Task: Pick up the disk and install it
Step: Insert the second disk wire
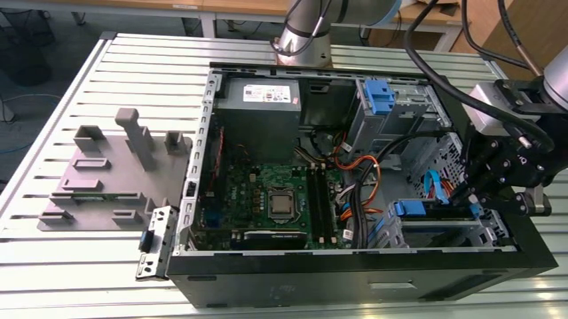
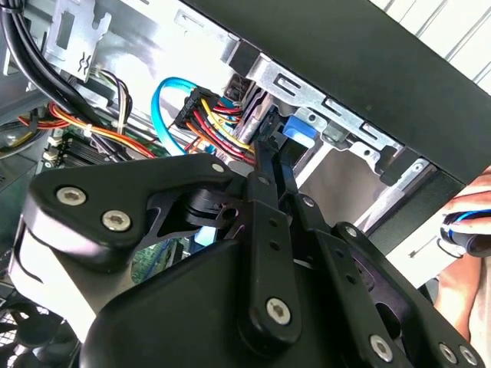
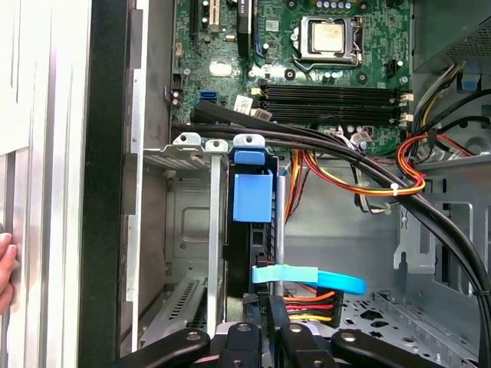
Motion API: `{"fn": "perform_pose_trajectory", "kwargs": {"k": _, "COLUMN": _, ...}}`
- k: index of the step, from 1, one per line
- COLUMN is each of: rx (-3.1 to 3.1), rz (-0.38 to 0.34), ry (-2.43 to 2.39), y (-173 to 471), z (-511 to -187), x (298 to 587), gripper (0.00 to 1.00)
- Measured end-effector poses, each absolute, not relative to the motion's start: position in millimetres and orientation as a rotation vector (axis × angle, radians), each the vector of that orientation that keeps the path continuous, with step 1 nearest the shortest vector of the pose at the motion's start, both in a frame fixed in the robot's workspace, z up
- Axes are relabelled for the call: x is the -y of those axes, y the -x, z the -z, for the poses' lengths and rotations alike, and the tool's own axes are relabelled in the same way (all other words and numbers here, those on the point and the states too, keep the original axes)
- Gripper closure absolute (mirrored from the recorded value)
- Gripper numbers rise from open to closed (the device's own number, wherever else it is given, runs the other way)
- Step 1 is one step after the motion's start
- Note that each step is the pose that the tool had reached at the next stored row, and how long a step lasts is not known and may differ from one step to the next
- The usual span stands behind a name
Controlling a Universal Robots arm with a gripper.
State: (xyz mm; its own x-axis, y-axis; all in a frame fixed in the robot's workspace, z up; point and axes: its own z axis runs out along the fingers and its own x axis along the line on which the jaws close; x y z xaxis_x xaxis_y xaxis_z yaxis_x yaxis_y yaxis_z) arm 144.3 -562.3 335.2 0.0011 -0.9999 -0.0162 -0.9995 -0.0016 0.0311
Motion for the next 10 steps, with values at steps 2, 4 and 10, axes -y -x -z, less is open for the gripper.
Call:
{"fn": "perform_pose_trajectory", "kwargs": {"k": 2, "rx": 2.212, "rz": 0.052, "ry": -2.215, "y": -143.9, "z": -335.2, "x": 562.4, "gripper": 0.84}}
{"fn": "perform_pose_trajectory", "kwargs": {"k": 4, "rx": 2.212, "rz": 0.052, "ry": -2.215, "y": -143.8, "z": -335.2, "x": 562.3, "gripper": 0.84}}
{"fn": "perform_pose_trajectory", "kwargs": {"k": 10, "rx": 2.212, "rz": 0.052, "ry": -2.215, "y": -143.3, "z": -335.2, "x": 562.4, "gripper": 0.84}}
